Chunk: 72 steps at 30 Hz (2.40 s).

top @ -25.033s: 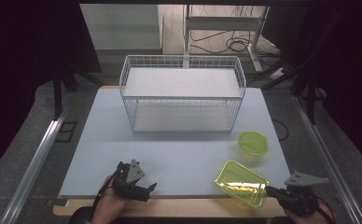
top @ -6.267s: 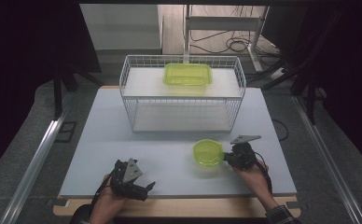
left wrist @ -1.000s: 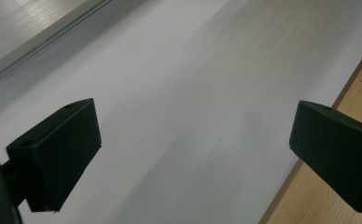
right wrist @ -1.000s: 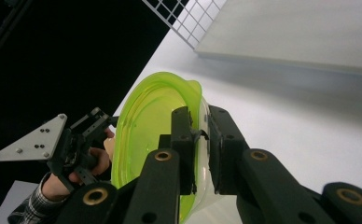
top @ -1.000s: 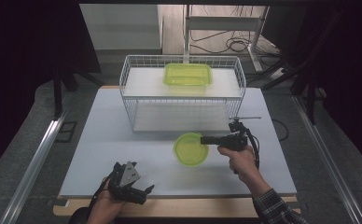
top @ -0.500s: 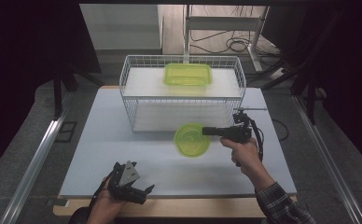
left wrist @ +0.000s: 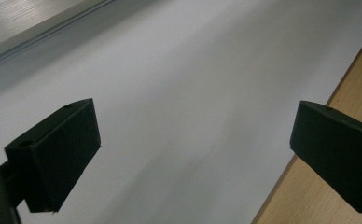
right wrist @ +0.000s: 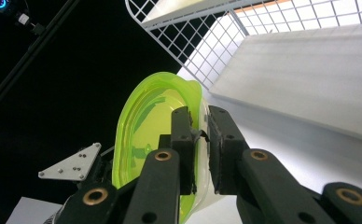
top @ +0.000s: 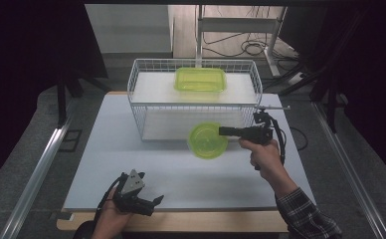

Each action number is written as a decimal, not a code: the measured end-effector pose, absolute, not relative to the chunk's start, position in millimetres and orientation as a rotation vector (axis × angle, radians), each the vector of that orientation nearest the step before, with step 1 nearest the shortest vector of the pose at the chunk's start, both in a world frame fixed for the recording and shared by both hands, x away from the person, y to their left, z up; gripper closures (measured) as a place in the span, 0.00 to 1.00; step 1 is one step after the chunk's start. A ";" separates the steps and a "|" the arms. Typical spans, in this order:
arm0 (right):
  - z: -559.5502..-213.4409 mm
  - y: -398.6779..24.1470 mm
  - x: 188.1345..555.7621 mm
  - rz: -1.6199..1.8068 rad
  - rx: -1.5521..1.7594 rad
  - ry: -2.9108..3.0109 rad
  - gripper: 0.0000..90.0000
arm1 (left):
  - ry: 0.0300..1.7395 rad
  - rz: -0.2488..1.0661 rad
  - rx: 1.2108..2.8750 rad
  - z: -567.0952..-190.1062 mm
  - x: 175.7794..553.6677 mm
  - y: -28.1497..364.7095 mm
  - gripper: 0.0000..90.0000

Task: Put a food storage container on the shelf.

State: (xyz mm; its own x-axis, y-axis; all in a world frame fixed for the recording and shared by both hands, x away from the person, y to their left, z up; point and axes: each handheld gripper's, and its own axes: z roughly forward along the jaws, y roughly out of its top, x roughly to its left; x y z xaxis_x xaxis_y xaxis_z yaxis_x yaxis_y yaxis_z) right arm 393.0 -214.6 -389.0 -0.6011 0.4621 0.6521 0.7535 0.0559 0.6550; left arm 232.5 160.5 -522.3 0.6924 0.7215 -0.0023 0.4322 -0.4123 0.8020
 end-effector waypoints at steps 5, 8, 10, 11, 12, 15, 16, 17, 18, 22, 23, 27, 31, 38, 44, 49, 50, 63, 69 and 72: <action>-381.4 -216.3 396.2 -1.581 -1.227 -2.050 0.90 | 0.878 0.434 2.061 -522.0 232.7 161.6 0.02; -376.0 -218.4 399.3 -1.597 -1.229 -2.033 0.90 | 0.871 0.428 2.046 -521.4 232.6 162.7 0.02; -372.2 -220.0 401.6 -1.604 -1.233 -2.018 0.90 | 0.871 0.421 2.036 -521.1 232.8 163.5 0.01; -370.1 -220.8 402.6 -1.611 -1.234 -2.014 0.90 | 0.872 0.421 2.035 -521.2 232.9 163.6 0.01; -367.9 -221.3 403.4 -1.613 -1.237 -2.014 0.90 | 0.873 0.421 2.037 -521.4 233.0 163.6 0.01; -361.5 -222.4 405.7 -1.623 -1.240 -2.017 0.90 | 0.871 0.424 2.046 -521.8 233.1 162.9 0.01; -359.6 -222.5 406.5 -1.628 -1.240 -2.018 0.90 | 0.870 0.426 2.050 -521.8 233.1 162.7 0.01; -357.6 -222.5 407.2 -1.629 -1.240 -2.022 0.90 | 0.869 0.431 2.053 -522.0 233.1 162.4 0.01; -355.6 -222.3 407.9 -1.629 -1.241 -2.021 0.90 | 0.869 0.432 2.054 -522.0 233.0 162.2 0.01; -348.7 -221.4 410.9 -1.634 -1.244 -2.020 0.90 | 0.865 0.441 2.054 -521.6 232.7 162.0 0.01; -346.9 -221.1 411.6 -1.635 -1.244 -2.019 0.90 | 0.867 0.442 2.054 -521.7 232.7 161.8 0.01; -340.5 -220.5 414.4 -1.643 -1.236 -1.995 0.90 | 0.866 0.445 2.049 -521.8 232.3 161.2 0.01; -333.9 -219.4 418.2 -1.648 -1.243 -1.976 0.90 | 0.859 0.458 2.056 -521.5 232.1 161.1 0.01; -319.2 -216.9 425.8 -1.664 -1.255 -1.969 0.90 | 0.856 0.461 2.062 -521.6 231.7 160.4 0.01; -306.6 -212.6 430.6 -1.676 -1.259 -1.965 0.90 | 0.851 0.466 2.068 -522.1 231.4 159.0 0.01; -295.6 -210.1 436.2 -1.704 -1.270 -1.959 0.90 | 0.849 0.467 2.073 -521.9 231.1 158.7 0.01; -293.2 -209.5 437.5 -1.708 -1.274 -1.956 0.90 | 0.849 0.467 2.072 -521.9 231.1 158.7 0.01; -265.5 -198.3 459.9 -1.768 -1.353 -1.986 0.90 | 0.850 0.464 2.068 -521.6 230.9 159.2 0.01; -258.5 -190.0 470.9 -1.789 -1.398 -1.980 0.90 | 0.847 0.463 2.070 -521.7 230.7 159.0 0.01; -257.3 -183.8 475.8 -1.794 -1.416 -1.989 0.90 | 0.847 0.463 2.069 -521.7 230.7 159.2 0.01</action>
State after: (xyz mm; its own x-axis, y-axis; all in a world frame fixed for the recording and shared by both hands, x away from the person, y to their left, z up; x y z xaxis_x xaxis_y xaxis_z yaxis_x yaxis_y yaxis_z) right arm 475.8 -183.8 -257.3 -0.5582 0.5456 0.6250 0.6779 -0.1344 0.7228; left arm 230.7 159.2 -521.7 0.7046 0.7092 0.0230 0.4026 -0.4263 0.8101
